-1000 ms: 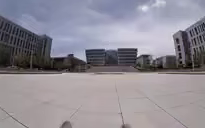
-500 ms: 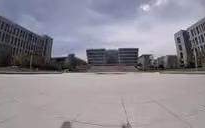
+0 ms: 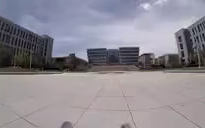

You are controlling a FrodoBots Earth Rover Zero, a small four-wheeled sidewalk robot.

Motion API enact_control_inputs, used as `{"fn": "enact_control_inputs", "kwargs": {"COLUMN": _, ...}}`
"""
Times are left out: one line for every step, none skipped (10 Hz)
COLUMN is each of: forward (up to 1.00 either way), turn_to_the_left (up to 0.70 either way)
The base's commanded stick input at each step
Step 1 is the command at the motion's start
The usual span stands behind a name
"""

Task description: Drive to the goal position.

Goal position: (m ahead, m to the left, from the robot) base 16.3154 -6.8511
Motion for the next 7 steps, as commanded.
{"fn": "enact_control_inputs", "kwargs": {"forward": 0.70, "turn_to_the_left": 0.03}}
{"fn": "enact_control_inputs", "kwargs": {"forward": 0.70, "turn_to_the_left": 0.03}}
{"fn": "enact_control_inputs", "kwargs": {"forward": 0.70, "turn_to_the_left": 0.03}}
{"fn": "enact_control_inputs", "kwargs": {"forward": 0.70, "turn_to_the_left": 0.03}}
{"fn": "enact_control_inputs", "kwargs": {"forward": 0.70, "turn_to_the_left": 0.03}}
{"fn": "enact_control_inputs", "kwargs": {"forward": 0.70, "turn_to_the_left": 0.03}}
{"fn": "enact_control_inputs", "kwargs": {"forward": 0.70, "turn_to_the_left": 0.03}}
